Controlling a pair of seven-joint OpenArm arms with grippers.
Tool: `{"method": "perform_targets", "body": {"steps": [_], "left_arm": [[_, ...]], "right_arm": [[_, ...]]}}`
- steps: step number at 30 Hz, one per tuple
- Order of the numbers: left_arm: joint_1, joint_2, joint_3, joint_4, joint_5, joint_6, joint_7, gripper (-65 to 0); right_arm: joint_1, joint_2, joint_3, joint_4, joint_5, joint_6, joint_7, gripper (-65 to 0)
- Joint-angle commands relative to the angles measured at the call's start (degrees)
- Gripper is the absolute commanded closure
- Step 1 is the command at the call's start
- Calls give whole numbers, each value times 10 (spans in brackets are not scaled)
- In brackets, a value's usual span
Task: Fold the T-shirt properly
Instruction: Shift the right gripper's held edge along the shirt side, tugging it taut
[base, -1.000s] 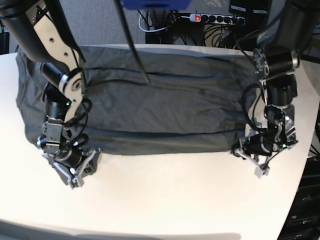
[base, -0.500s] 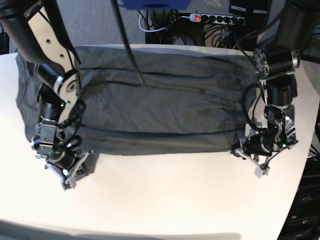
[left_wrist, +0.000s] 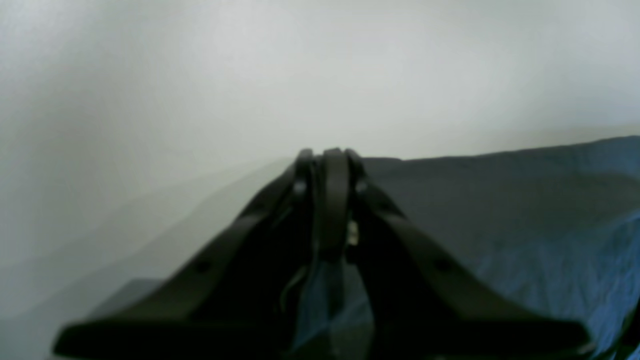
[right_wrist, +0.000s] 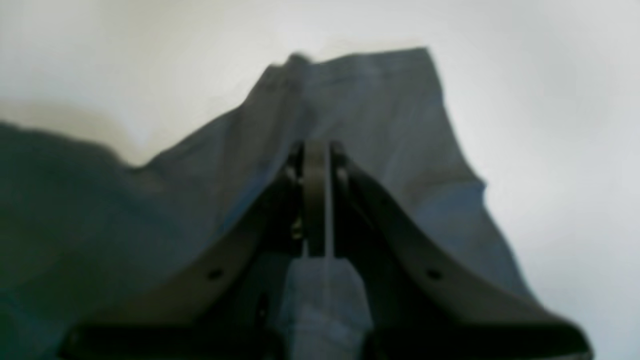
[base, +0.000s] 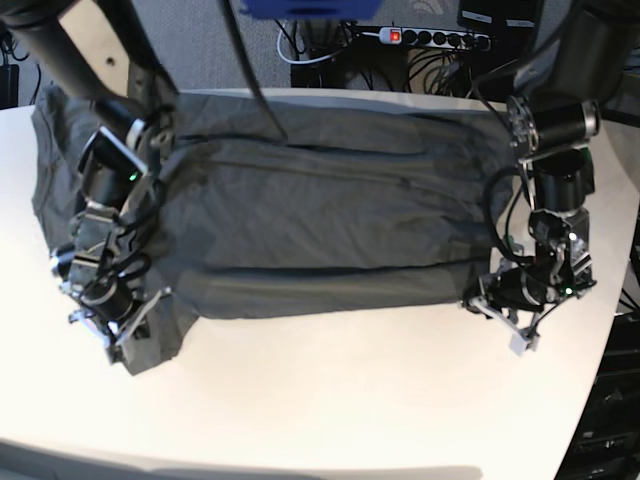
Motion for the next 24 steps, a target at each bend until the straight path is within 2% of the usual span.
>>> {"method": "perform_targets", "body": {"steps": [1, 9, 11, 17, 20, 24], "left_arm": [[-8, -7, -1, 4, 14, 5, 14, -37], [-8, -5, 1, 4, 14, 5, 14, -37], [-8, -5, 1, 4, 14, 5, 14, -37], [-8, -5, 1, 4, 15, 5, 13, -37], [-8, -5, 2, 4, 15, 5, 13, -37], [-8, -6, 2, 4, 17, 4, 13, -37]], "right_arm": [[13, 4, -2, 22, 10, -1, 15, -3], [0, -7, -4, 48, 10, -1, 15, -16], [1, -7, -4, 48, 10, -1, 15, -80], [21, -7, -2, 37, 10, -1, 14, -331], [34, -5, -2, 8, 10, -1, 14, -395], [49, -5, -2, -25, 10, -1, 14, -408]]}}
